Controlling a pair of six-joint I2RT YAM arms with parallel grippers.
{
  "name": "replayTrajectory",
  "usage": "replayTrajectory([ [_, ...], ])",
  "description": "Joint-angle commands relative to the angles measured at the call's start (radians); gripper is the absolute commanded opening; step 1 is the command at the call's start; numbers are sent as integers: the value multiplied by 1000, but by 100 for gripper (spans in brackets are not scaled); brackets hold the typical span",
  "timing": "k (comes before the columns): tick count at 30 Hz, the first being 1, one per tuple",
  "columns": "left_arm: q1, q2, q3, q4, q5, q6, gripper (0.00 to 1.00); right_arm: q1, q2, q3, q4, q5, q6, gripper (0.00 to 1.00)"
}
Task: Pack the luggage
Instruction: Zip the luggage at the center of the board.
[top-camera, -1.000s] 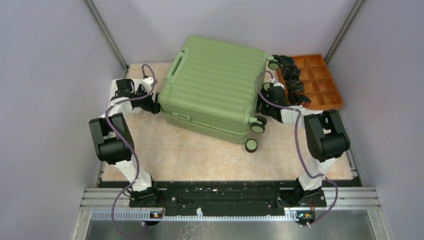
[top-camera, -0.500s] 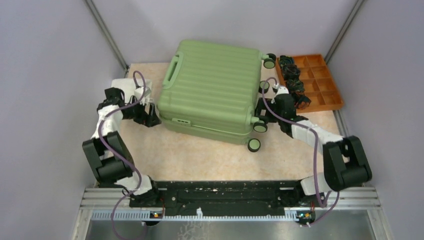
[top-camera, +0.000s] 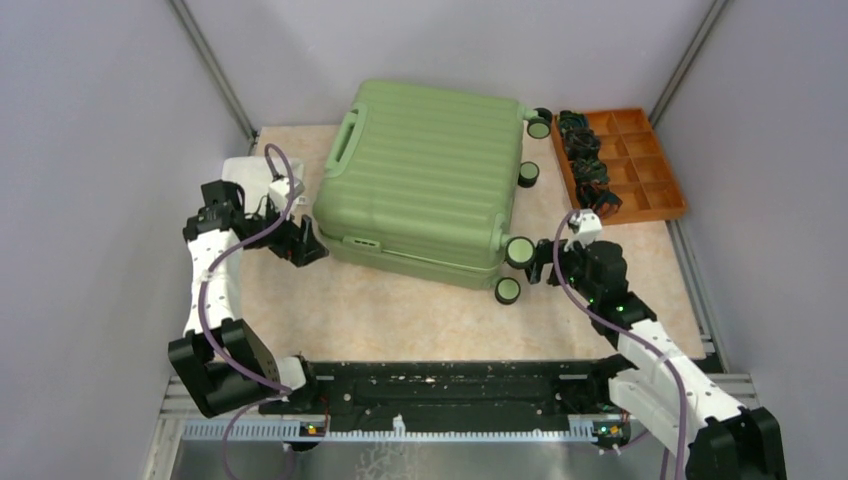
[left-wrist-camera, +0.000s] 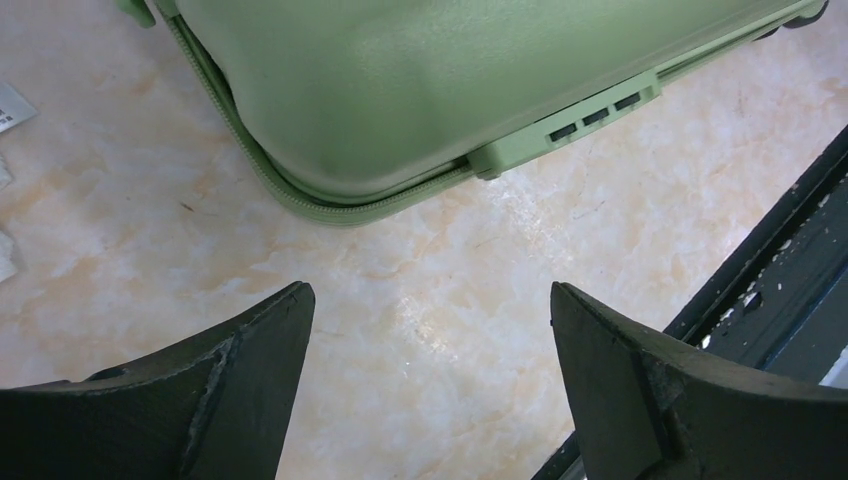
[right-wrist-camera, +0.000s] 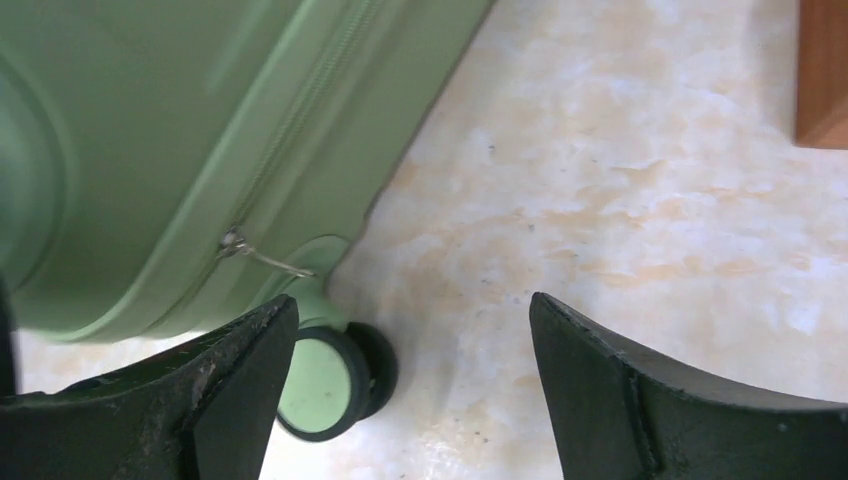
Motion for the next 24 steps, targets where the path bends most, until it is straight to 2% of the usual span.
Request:
replayTrajectory([
  [1, -33, -45, -9, 67, 87, -34, 93, 10, -45, -19, 123, -200, -10, 83],
  [4, -84, -45, 3, 109, 58, -90, 91, 11, 36, -25, 163, -296, -9, 80],
  [9, -135, -48, 20, 228, 15, -196, 88, 24, 118, -6, 216, -312, -62, 77],
  [12, -137, -41, 51, 262, 15, -243, 85, 29, 163, 5, 289, -331, -101, 71],
  [16, -139, -41, 90, 291, 22, -286, 80, 35, 219, -29, 495, -412, -77, 56],
  [21, -146, -31, 137, 294, 44, -322, 71, 67, 323, -125, 783, -425, 11, 55],
  [24, -147, -28, 152, 288, 48, -325, 68, 69, 381, -143, 832, -442, 18, 54],
])
